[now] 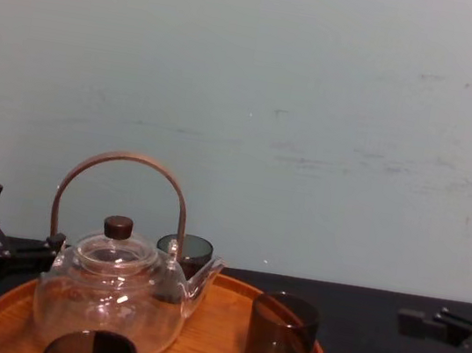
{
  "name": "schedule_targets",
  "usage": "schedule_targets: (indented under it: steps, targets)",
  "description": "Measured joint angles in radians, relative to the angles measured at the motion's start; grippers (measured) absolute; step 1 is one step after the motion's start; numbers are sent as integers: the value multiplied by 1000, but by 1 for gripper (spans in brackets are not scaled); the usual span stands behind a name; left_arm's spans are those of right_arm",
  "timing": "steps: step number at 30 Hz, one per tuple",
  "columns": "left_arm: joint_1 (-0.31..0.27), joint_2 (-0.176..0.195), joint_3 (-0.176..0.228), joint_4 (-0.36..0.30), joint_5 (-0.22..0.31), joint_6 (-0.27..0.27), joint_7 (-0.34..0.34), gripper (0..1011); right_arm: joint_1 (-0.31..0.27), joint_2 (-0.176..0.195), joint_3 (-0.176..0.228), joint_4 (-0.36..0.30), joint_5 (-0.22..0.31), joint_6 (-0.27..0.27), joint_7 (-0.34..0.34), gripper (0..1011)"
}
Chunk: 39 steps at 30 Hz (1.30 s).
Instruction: Pick up the glass from the table and place it on the tray.
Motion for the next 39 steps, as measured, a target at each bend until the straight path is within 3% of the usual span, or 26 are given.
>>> schedule_targets:
  steps: [14, 23, 39]
  targets:
    - [0, 0, 0, 0, 0, 0, 0, 1009, -104, 52, 32, -74, 11, 25, -36, 1002]
    - [0, 0, 0, 0, 0, 0, 0, 1009, -139, 54, 41, -78, 15, 23, -40, 1002]
    - [0, 0, 0, 0, 0, 0, 0, 1009, -151, 37, 42, -34, 13, 16, -39, 1002]
